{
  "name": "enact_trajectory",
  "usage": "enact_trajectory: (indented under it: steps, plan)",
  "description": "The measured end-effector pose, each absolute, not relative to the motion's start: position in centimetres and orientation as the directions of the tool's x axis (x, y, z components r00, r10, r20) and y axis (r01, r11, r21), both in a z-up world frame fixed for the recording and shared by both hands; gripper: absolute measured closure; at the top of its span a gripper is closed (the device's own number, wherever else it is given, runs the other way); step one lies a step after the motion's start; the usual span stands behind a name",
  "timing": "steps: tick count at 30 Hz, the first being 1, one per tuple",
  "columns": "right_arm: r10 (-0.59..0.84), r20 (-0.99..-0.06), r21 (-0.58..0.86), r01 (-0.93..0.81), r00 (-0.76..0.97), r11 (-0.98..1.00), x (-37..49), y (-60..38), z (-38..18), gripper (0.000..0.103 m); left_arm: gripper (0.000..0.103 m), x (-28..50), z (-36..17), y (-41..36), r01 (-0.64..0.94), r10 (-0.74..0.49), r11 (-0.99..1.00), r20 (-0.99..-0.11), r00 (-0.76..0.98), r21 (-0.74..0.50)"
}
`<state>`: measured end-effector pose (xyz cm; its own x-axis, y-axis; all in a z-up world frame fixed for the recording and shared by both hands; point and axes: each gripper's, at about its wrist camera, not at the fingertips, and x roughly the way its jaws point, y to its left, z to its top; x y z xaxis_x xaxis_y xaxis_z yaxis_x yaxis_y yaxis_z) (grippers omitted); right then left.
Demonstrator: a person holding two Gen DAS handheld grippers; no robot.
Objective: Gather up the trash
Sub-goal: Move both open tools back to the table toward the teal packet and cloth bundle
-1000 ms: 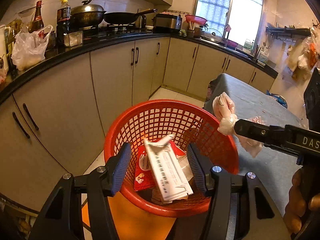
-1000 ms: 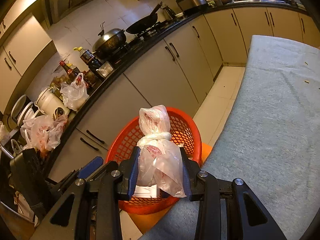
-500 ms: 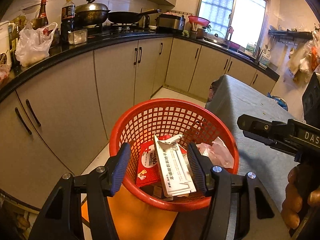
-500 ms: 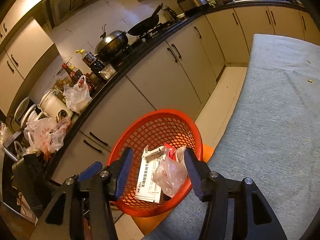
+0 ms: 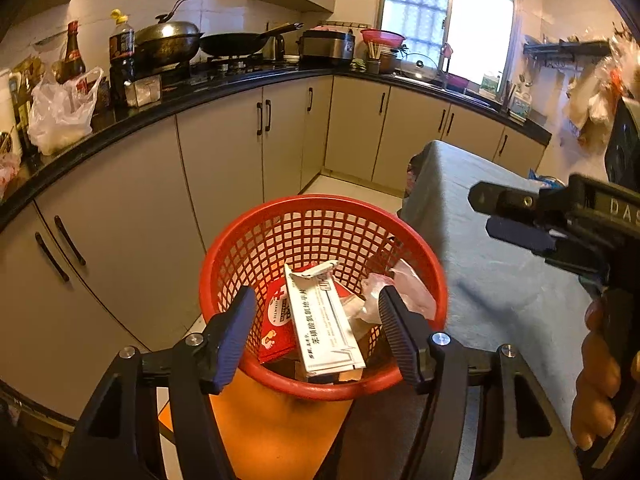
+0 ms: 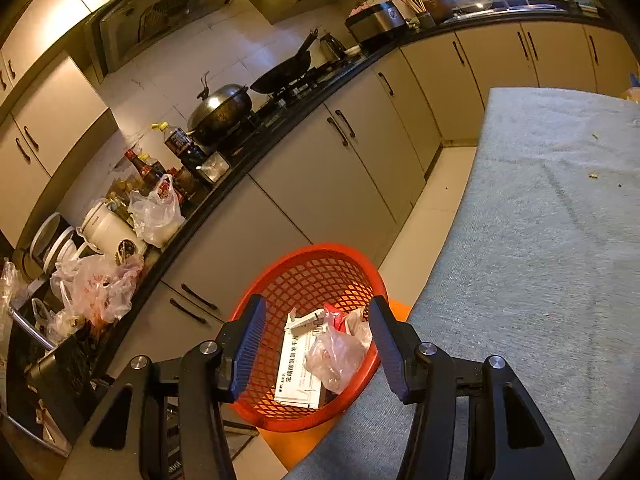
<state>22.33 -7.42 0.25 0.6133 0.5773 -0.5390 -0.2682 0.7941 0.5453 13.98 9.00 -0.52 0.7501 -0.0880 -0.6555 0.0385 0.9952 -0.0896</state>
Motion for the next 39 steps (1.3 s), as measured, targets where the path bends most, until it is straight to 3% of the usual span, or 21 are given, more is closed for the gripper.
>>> enact_trajectory:
  steps: [28, 39]
  plan:
    - [0.493, -0.482, 0.575, -0.162, 0.724, 0.802, 14.9, -20.0, 1.9, 0.044, 0.035, 10.0, 2.4, -2.1, 0.229, -0.161, 0.973, -0.634, 0.756, 0.027]
    - [0.274, -0.468, 0.55, 0.035, 0.84, 0.834, 10.8, -33.4, 3.1, 0.04, 0.034, 9.2, 2.0, -9.5, 0.398, -0.279, 0.917, -0.674, 0.684, 0.025]
